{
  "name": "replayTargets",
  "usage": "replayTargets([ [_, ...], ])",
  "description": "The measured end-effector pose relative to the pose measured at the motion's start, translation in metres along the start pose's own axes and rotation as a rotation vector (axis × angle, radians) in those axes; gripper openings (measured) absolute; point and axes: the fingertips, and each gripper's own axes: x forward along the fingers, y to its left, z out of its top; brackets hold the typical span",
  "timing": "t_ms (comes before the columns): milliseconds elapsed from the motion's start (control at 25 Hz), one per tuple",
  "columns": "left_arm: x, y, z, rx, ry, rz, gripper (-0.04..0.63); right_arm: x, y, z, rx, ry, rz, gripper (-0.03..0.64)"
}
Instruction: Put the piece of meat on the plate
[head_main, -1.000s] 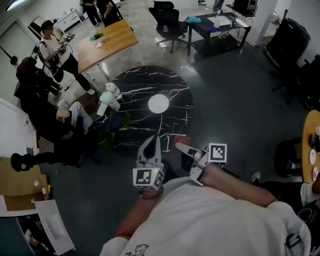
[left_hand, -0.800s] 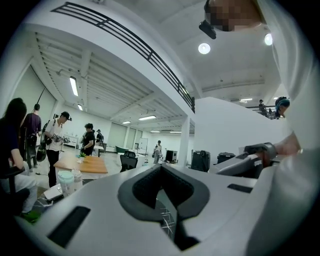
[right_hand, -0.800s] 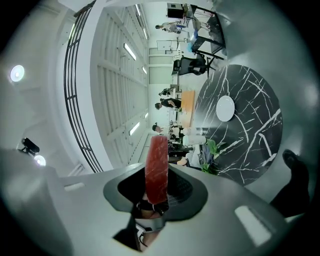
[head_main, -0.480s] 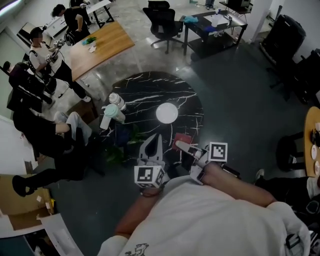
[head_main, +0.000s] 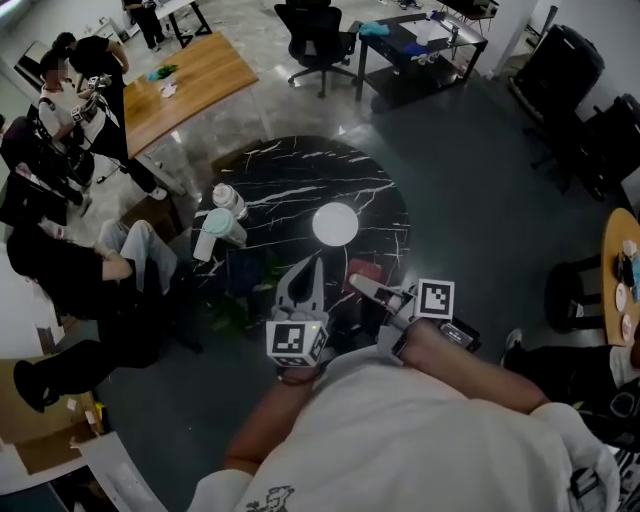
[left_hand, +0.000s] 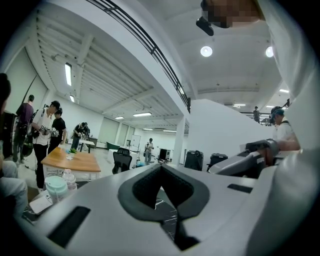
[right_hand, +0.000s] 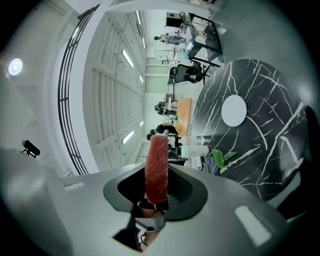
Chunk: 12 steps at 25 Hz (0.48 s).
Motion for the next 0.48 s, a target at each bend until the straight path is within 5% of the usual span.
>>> replayTargets([
  [480, 0.043, 0.031, -0.015, 0.012, 0.029, 0.049, 0.005, 0.036, -0.03, 0.051, 0.007, 0.037, -0.042, 0.086],
])
